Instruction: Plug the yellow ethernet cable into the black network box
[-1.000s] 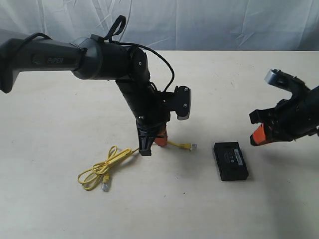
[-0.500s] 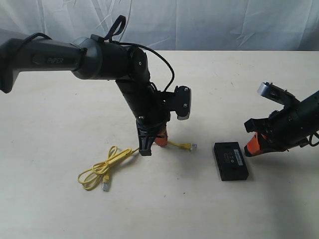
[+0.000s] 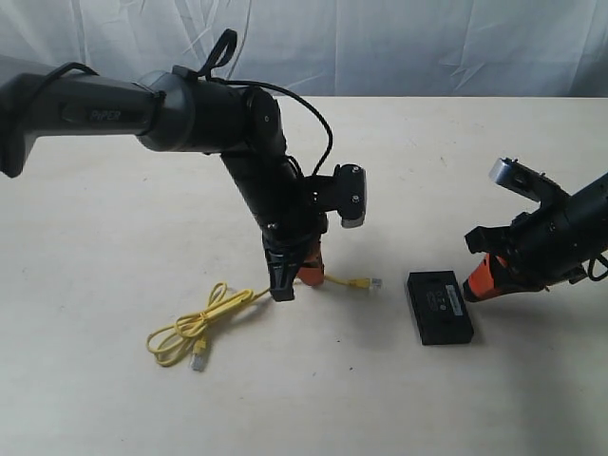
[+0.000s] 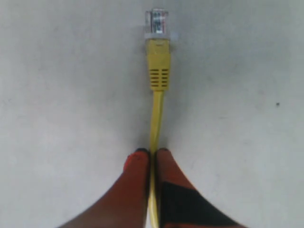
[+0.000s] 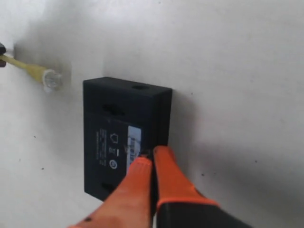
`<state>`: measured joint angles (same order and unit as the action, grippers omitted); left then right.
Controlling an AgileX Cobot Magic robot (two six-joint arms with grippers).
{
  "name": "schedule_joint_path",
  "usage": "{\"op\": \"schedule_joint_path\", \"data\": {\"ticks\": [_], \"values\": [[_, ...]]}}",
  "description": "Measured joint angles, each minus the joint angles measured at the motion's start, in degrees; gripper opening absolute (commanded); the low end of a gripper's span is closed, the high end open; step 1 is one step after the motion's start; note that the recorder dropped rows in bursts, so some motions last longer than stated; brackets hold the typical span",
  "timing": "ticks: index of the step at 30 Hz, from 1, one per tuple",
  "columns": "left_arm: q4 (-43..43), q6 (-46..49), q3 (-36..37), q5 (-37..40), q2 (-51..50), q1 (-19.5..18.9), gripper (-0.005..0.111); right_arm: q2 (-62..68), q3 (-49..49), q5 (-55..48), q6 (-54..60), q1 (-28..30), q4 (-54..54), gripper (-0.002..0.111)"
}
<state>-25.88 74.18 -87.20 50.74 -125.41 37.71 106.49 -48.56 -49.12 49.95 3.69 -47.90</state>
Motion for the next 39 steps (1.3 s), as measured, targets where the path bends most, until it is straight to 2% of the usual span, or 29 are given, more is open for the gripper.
{"op": "schedule_joint_path", "data": {"ticks": [3,6,11,16,31,39], "values": [[-4.7,-0.2,0.0,3.1,0.0,0.5,0.0,0.0,0.0,0.0,0.0,0.0,0.0,-0.001],[-5.2,-2.0,0.0,3.2,0.6,2.4,0.0,0.0,0.0,0.0,0.0,0.0,0.0,-0.001],[-1.2,-7.9,0.0,1.7,0.7,5.5,0.0,0.0,0.0,0.5,0.0,0.0,-0.1,-0.001],[0.2,-8.8,0.0,-2.2,0.6,7.1,0.0,0.0,0.0,0.6,0.1,0.0,-0.5,-0.001],[3.3,-10.3,0.0,-3.1,0.6,7.1,0.0,0.0,0.0,0.7,0.1,0.0,-1.4,-0.001],[3.5,-10.0,0.0,-4.5,0.6,9.3,0.0,-0.4,0.0,0.4,0.1,0.0,-3.0,-0.001]]}}
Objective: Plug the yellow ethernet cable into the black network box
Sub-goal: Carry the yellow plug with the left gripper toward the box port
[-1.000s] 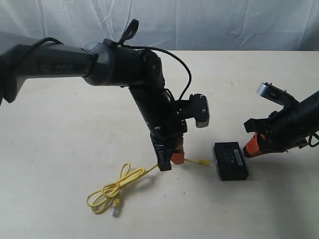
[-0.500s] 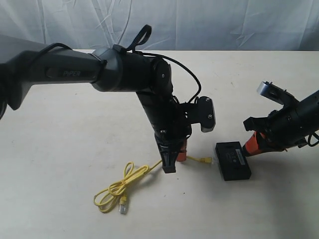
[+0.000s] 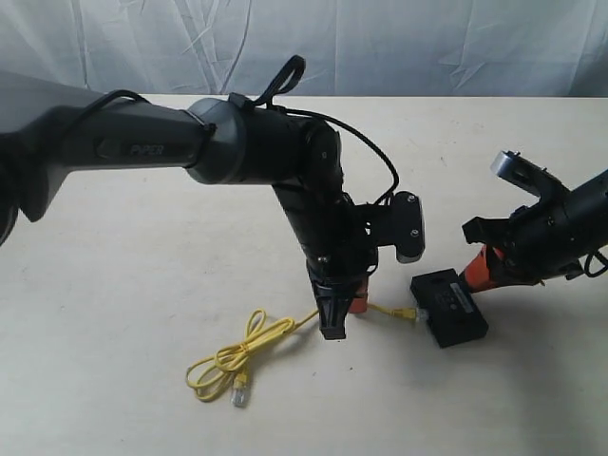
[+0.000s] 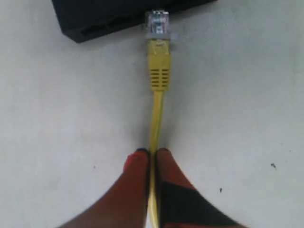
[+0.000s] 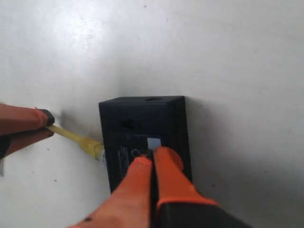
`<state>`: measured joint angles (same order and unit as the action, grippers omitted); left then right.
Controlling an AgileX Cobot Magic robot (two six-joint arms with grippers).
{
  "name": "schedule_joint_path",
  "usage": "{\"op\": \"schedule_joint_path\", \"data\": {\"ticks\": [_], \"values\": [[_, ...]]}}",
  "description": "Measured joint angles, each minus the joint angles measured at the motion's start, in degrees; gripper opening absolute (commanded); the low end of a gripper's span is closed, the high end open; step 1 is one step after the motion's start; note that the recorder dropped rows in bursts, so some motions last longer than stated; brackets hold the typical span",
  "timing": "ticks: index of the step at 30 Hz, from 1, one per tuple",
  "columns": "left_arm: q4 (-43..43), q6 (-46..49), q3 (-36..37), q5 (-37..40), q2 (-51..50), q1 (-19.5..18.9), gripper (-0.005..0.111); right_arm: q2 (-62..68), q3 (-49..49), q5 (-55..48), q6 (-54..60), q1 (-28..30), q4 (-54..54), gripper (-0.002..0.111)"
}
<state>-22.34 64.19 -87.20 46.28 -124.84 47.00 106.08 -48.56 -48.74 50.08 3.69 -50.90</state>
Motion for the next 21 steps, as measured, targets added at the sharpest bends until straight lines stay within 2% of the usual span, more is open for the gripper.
{"op": "schedule_joint_path", "data": {"ticks": [10,21], "values": [[4.0,-4.2,0.0,-0.8,0.0,0.3,0.0,-3.2,0.0,4.6,-8.6,0.0,8.8,-0.001],[4.3,-5.1,0.0,-0.3,0.0,0.3,0.0,0.5,0.0,3.1,-8.7,0.0,7.2,-0.001]]}}
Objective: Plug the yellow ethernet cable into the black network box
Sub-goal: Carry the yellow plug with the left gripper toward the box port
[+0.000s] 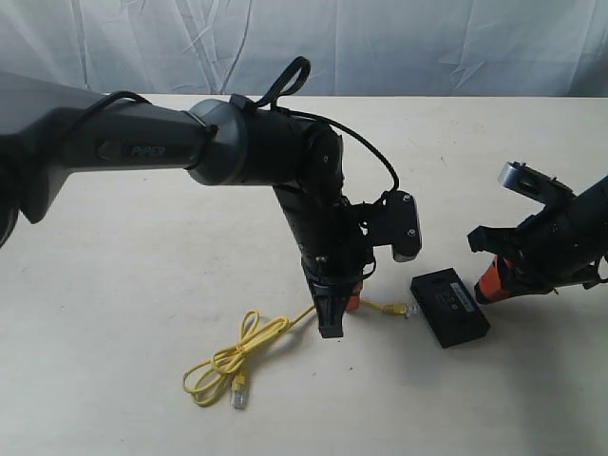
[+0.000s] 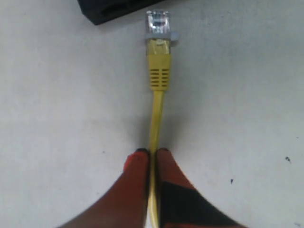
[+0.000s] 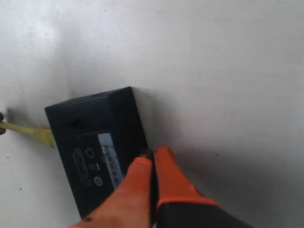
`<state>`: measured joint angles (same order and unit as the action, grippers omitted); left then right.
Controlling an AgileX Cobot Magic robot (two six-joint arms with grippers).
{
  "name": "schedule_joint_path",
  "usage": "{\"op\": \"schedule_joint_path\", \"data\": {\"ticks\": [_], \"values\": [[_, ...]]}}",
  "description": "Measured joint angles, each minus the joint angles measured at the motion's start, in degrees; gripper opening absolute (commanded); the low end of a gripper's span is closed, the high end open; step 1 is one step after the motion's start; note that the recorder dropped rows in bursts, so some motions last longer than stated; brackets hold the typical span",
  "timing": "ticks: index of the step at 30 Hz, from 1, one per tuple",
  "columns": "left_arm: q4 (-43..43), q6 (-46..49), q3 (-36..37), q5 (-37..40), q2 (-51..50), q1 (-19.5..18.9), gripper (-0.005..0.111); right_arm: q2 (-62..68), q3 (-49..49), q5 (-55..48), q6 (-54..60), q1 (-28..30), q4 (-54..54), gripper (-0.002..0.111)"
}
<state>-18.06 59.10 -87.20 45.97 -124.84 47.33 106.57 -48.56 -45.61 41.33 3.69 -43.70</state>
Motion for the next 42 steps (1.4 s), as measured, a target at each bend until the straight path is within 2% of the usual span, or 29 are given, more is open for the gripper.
{"op": "schedule_joint_path", "data": {"ticks": [42], "values": [[-0.6,-0.4,0.0,1.7,1.0,0.0,0.0,1.8,0.0,-2.2,2.7,0.0,-4.3,-0.001]]}}
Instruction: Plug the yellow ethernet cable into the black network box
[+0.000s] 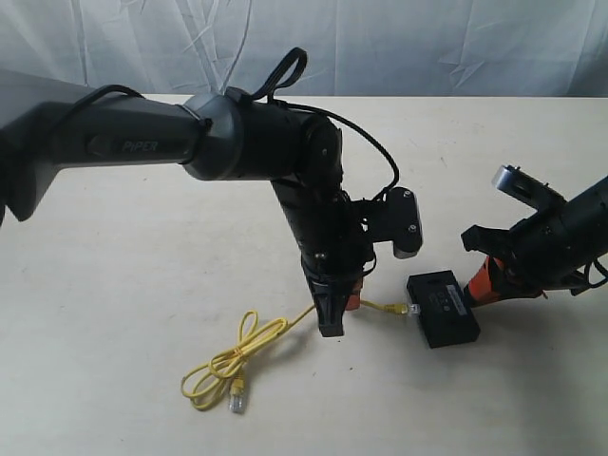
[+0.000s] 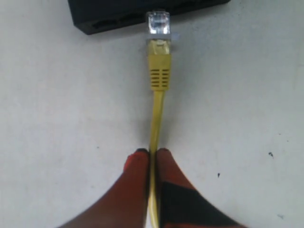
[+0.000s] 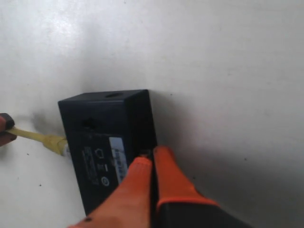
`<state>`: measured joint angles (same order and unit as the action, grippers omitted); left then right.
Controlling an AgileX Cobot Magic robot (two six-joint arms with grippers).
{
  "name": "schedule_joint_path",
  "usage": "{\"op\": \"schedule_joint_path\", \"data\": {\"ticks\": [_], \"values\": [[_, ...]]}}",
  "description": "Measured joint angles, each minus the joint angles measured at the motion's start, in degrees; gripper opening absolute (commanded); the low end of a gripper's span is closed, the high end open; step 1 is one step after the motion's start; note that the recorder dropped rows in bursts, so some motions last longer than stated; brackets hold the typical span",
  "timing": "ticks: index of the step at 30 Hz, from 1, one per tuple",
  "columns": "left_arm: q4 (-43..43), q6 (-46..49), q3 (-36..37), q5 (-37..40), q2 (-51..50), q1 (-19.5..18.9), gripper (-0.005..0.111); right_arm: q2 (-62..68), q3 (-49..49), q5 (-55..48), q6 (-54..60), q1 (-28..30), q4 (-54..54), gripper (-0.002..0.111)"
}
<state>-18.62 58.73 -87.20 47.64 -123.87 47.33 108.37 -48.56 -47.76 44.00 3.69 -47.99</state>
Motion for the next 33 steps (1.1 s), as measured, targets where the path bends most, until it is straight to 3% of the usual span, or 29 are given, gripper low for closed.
{"op": "schedule_joint_path", "data": {"ticks": [33], "values": [[-1.0,-0.9,0.0,-0.5,0.3,0.0,0.0,0.0,0.0,0.0,0.0,0.0,0.0,-0.001]]}}
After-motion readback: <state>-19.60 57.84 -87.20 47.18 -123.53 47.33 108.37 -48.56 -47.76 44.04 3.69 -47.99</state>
